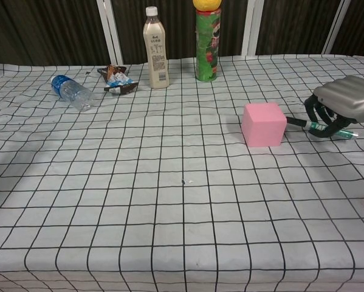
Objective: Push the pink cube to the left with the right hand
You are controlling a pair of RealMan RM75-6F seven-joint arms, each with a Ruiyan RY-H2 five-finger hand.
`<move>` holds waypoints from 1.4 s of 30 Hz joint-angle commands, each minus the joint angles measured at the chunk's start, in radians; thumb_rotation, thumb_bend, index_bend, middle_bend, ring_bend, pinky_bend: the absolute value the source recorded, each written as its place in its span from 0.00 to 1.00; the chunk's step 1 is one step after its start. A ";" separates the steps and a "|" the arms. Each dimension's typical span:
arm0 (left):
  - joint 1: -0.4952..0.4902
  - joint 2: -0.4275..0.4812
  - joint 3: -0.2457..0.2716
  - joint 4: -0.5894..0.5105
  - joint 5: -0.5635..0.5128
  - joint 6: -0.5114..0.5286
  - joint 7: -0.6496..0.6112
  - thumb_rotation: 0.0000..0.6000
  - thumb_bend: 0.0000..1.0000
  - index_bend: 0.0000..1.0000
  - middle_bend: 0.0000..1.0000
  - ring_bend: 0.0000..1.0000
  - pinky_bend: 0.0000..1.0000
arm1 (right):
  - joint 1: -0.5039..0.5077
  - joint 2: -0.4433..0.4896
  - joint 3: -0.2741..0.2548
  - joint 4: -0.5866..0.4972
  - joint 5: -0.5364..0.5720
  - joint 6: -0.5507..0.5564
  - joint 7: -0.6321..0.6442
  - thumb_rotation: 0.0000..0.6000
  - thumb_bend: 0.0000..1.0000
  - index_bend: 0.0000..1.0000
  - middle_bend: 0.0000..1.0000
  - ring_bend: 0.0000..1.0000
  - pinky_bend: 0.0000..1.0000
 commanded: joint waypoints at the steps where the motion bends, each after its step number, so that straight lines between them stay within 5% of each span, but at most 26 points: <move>1: -0.001 0.000 0.000 0.000 0.000 -0.001 0.000 1.00 0.40 0.00 0.00 0.00 0.17 | 0.003 0.005 -0.002 -0.004 -0.007 0.004 -0.001 1.00 0.57 1.00 0.78 0.58 0.39; 24: -0.002 0.007 -0.003 0.006 -0.006 -0.004 -0.027 1.00 0.40 0.00 0.00 0.00 0.17 | 0.133 -0.063 0.026 -0.065 -0.040 -0.038 -0.195 1.00 0.57 1.00 0.78 0.58 0.40; 42: 0.021 0.022 0.002 0.033 0.026 0.061 -0.102 1.00 0.40 0.00 0.00 0.00 0.17 | 0.282 -0.210 0.108 -0.189 0.056 -0.071 -0.507 1.00 0.57 1.00 0.78 0.58 0.40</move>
